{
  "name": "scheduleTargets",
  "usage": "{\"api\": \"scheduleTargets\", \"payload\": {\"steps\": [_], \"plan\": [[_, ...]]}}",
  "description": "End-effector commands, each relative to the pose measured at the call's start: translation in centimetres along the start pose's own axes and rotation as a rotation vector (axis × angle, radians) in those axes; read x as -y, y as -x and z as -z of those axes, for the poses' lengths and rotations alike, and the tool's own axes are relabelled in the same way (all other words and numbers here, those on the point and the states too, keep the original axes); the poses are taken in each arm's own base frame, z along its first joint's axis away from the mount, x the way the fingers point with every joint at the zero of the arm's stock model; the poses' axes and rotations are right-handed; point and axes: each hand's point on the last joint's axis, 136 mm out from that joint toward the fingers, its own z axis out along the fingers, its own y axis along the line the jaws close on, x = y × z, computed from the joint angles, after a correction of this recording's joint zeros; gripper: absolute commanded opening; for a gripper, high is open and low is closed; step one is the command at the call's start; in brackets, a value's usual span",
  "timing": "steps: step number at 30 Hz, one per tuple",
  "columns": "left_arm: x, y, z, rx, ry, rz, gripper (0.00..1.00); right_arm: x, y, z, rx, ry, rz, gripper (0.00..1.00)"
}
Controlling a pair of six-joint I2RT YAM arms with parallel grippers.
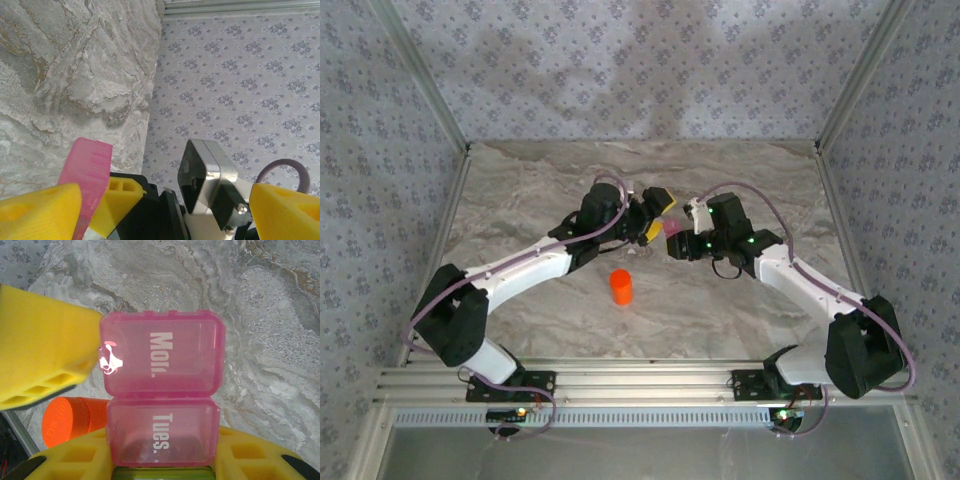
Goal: Sort the pills into containers
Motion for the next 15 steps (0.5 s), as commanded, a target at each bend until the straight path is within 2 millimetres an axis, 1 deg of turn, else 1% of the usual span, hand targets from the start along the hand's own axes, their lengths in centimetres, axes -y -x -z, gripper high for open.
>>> {"api": "scheduleTargets", "payload": {"steps": [1,8,12,15], "plan": [[0.1,-0.6,-0.5,-0.028,-0.023,0.012,0.86,-0.5,0.1,-0.2,0.001,0.019,-0.002,0.20],[0.7,-0.7,-0.6,-0.031,-0.037,0.009,0.86,-0.5,-0.2,-0.4,-0.006,0.019,-0.004,0.20],[1.4,-0.9,-0.8,-0.039,-0.053,0.011,0.86,-0.5,-0.4,-0.5,-0.010,0.020,-0.003,0.19],[2.4,-1.3,-1.0,-0.056,-0.075,0.010,0.86,-0.4,-0.5,-0.6,-0.013,0.017,-0.004,0.19]]}}
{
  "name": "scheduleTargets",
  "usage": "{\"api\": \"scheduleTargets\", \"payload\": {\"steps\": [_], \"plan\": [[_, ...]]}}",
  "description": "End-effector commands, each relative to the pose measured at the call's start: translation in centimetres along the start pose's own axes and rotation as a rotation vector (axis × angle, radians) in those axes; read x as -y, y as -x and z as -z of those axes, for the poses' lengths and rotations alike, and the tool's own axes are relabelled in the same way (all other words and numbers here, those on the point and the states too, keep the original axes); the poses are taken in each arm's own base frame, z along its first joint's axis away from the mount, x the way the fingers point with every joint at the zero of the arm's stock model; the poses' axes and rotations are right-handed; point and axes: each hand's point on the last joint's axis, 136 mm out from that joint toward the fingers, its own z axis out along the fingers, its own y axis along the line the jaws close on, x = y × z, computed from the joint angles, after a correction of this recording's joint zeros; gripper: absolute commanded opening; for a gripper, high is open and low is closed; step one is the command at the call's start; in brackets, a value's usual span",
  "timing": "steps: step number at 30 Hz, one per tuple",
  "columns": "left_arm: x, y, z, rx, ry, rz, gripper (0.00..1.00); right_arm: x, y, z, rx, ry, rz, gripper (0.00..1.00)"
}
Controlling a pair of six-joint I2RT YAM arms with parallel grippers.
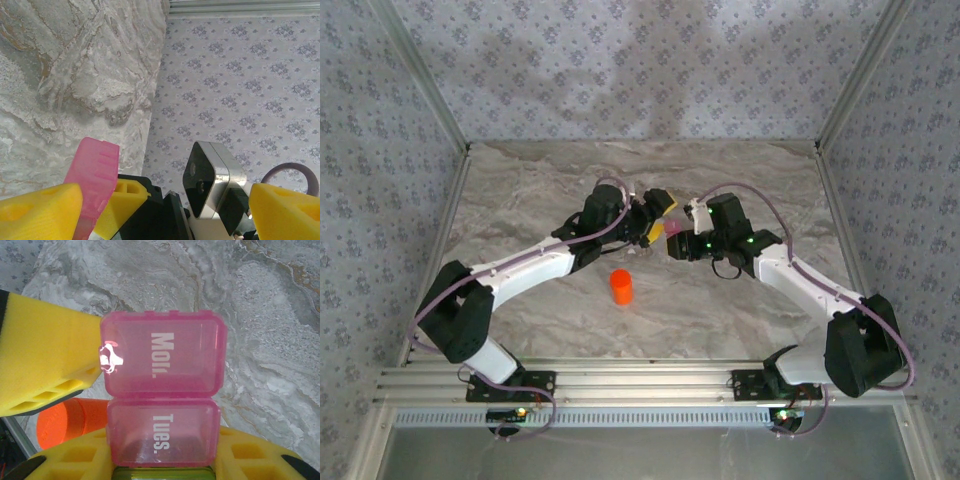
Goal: Sort the pills into containers
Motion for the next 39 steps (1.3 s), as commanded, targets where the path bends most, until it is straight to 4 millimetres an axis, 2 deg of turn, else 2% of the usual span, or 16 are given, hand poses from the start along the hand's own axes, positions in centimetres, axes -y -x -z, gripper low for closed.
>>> {"api": "scheduleTargets", "payload": {"steps": [1,8,12,15,18,20,24,29,35,39], "plan": [[3.3,-1.5,-0.5,-0.057,-0.090,-0.009,0.86,-0.6,-0.3,-0.3,-0.006,0.025,0.010,0.19],[5.8,-2.8,-0.1,-0.087,-0.142,-0.019,0.86,-0.2,-0.6,-0.7,-0.017,0.011,0.013,0.18],[7.2,-2.9,0.6,-0.083,-0.172,-0.033,0.86,0.0,-0.8,-1.0,-0.026,0.008,0.007,0.17],[7.4,-2.7,1.0,-0.068,-0.158,-0.054,0.86,0.1,-1.0,-1.0,-0.028,0.006,0.004,0.17],[6.1,-1.4,1.8,-0.004,-0.096,-0.074,0.87,0.5,-1.2,-0.8,-0.030,-0.002,0.002,0.18],[4.7,0.3,2.8,0.056,-0.038,-0.086,0.88,1.2,-1.5,-0.7,-0.039,-0.017,-0.001,0.18],[1.4,4.5,6.0,0.196,0.101,-0.116,0.93,3.0,-2.6,-1.1,-0.078,-0.061,0.003,0.18],[-2.0,9.0,10.1,0.316,0.210,-0.105,1.00,4.8,-4.4,-2.0,-0.188,-0.142,0.110,0.19],[-4.3,12.4,13.8,0.401,0.325,-0.120,1.00,5.9,-5.4,-3.8,-0.291,-0.192,0.203,0.22],[-4.8,13.8,15.0,0.426,0.357,-0.125,1.00,5.6,-6.4,-5.8,-0.412,-0.245,0.332,0.23]]}}
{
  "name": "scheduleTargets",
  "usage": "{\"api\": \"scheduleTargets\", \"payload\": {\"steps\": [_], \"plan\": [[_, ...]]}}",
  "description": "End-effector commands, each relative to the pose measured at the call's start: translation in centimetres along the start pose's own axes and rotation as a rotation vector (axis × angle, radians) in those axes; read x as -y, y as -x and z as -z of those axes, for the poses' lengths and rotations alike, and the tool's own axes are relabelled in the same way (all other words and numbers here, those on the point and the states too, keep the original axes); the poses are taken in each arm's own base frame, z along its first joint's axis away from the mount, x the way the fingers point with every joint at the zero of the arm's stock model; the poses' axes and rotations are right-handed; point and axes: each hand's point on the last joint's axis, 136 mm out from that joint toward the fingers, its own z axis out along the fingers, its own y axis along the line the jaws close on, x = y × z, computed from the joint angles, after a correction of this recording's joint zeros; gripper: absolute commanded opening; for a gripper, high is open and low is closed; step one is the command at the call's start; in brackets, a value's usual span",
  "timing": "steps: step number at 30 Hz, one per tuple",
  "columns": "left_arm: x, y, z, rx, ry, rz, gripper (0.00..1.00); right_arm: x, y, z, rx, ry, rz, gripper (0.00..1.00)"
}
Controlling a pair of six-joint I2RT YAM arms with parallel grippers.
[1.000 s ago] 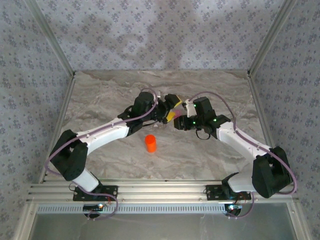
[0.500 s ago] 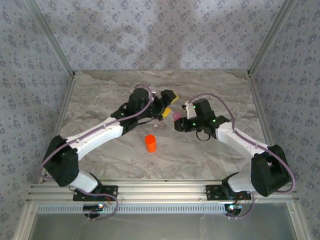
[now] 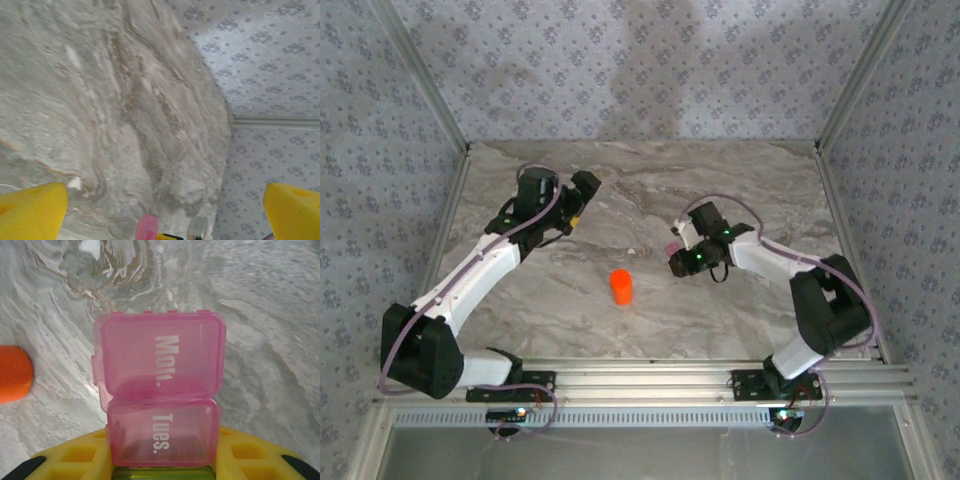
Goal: Sort the pills into containers
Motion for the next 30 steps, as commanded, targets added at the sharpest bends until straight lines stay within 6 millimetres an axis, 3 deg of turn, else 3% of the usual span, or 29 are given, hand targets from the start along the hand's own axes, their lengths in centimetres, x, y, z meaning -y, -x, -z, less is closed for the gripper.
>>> {"api": "scheduleTargets", "payload": {"steps": [1,9,11,14,19,30], "plan": [[-0.6,1.0,1.1,0.018,0.032,-0.050,1.00,-0.5,0.0,-1.1,-0.102,-0.077,0.177,0.23],[-0.9,1.2,0.3,-0.006,0.038,-0.042,1.00,-0.6,-0.7,-3.7,-0.223,-0.118,0.282,0.26],[-0.9,1.1,0.0,-0.014,0.034,-0.038,1.00,-0.5,-1.7,-3.6,-0.255,-0.117,0.275,0.34],[-0.7,1.0,-0.3,-0.026,0.031,-0.033,1.00,0.1,-1.8,-3.6,-0.259,-0.137,0.268,0.50],[-0.7,0.8,-0.7,-0.044,0.032,-0.030,1.00,0.9,-2.2,-3.3,-0.274,-0.168,0.256,0.68],[0.5,0.7,-1.5,-0.067,0.014,-0.052,1.00,3.9,-2.4,-1.2,-0.266,-0.294,0.140,0.73]]}}
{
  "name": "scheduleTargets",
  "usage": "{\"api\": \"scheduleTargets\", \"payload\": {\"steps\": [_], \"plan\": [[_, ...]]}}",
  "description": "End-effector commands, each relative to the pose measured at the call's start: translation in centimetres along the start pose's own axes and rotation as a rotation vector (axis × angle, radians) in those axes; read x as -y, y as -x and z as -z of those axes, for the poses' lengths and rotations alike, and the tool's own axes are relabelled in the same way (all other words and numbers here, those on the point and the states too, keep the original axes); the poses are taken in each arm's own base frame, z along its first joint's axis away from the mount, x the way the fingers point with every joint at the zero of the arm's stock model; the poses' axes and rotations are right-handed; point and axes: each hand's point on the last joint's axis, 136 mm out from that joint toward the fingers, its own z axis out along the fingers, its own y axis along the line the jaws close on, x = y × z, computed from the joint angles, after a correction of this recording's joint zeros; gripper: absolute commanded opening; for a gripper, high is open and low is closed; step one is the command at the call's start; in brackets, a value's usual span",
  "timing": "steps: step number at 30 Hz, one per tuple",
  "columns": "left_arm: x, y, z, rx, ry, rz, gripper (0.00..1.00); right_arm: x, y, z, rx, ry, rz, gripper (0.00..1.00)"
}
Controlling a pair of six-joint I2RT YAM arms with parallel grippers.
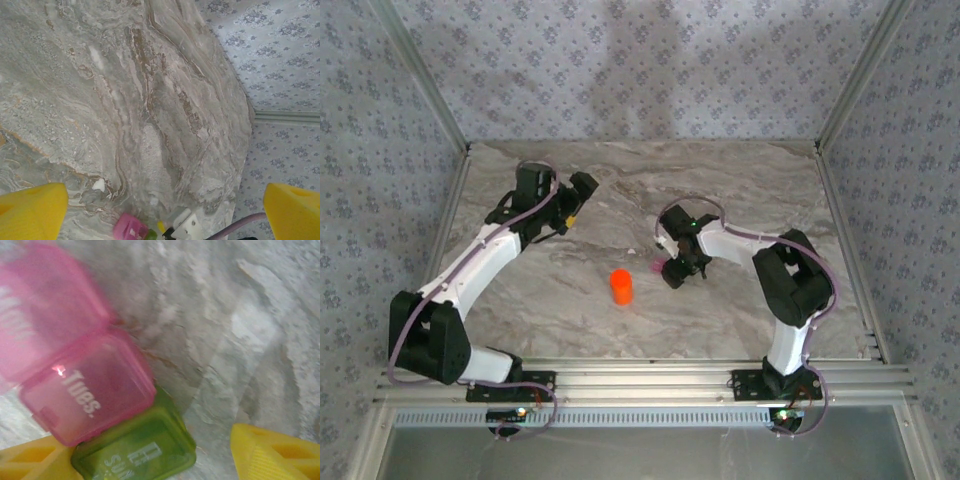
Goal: Sort the pills into containers
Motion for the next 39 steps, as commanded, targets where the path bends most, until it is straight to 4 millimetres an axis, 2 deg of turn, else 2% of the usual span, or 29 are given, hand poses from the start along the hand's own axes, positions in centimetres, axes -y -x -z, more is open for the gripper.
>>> {"api": "scheduleTargets", "payload": {"steps": [1,5,7,9,12,14,16,19,22,25,29,31,34,39], "plan": [[1.9,0.1,0.0,-0.015,-0.041,-0.035,1.00,1.9,-0.6,1.2,-0.001,-0.061,-0.077,0.73],[2.7,-0.4,-0.6,-0.041,-0.050,-0.051,1.00,2.7,0.4,1.4,0.024,-0.059,-0.131,0.73],[3.0,-0.5,-0.8,-0.050,-0.052,-0.056,1.00,2.2,0.6,1.7,0.022,-0.025,-0.138,0.72],[3.5,-0.8,-1.0,-0.062,-0.060,-0.066,1.00,1.7,0.3,2.5,0.020,-0.012,-0.151,0.72],[4.0,-1.2,-1.1,-0.085,-0.068,-0.088,1.00,0.5,0.6,4.9,0.076,0.067,-0.228,0.72],[4.5,-1.5,-1.2,-0.110,-0.076,-0.109,1.00,0.8,1.0,5.9,0.122,0.105,-0.334,0.72],[4.7,-2.0,-1.4,-0.145,-0.065,-0.137,1.00,1.6,1.2,6.2,0.140,0.129,-0.433,0.70],[5.8,-3.8,-1.5,-0.223,-0.048,-0.265,1.00,2.9,1.6,5.7,0.161,0.162,-0.561,0.69],[6.9,-5.8,-1.6,-0.309,0.003,-0.521,0.99,3.5,1.6,5.0,0.160,0.205,-0.662,0.68],[6.5,-7.7,-1.4,-0.375,0.122,-0.859,0.97,3.5,2.2,4.5,0.194,0.280,-0.721,0.68],[3.8,-9.8,-2.5,-0.425,0.301,-1.227,0.94,3.7,1.9,3.4,0.188,0.287,-0.776,0.69],[2.4,-11.4,-3.3,-0.478,0.339,-1.322,0.89,3.9,1.6,2.8,0.179,0.278,-0.798,0.69],[1.2,-13.6,-4.3,-0.525,0.324,-1.368,0.80,4.2,1.7,2.2,0.180,0.282,-0.826,0.68],[0.5,-16.8,-5.0,-0.547,0.272,-1.452,0.78,4.1,1.7,1.5,0.176,0.310,-0.859,0.68]]}}
